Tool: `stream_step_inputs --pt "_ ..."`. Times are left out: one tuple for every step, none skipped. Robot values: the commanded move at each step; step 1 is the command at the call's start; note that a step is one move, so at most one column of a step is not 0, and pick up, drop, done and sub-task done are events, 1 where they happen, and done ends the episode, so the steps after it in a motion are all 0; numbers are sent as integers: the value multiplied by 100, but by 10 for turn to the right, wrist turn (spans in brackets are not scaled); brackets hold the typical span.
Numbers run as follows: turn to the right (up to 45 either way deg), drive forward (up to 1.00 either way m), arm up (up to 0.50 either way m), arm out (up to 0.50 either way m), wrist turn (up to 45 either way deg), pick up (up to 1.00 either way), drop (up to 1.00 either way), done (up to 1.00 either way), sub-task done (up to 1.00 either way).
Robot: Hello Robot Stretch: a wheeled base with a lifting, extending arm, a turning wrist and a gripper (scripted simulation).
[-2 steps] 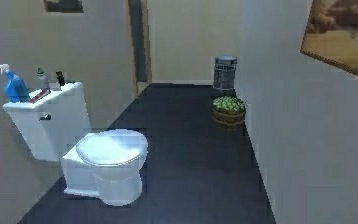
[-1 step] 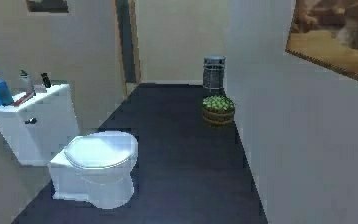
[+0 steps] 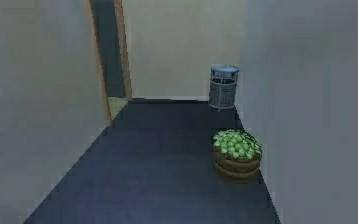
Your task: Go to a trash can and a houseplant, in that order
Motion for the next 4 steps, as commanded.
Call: stream_step_inputs --pt "0 85 0 0 0 0 0 0 0" --pt "-330 0 0 0 0 0 0 0 0" --pt "0 65 0 0 0 0 0 0 0" --pt "360 0 0 0 0 0 0 0 0"
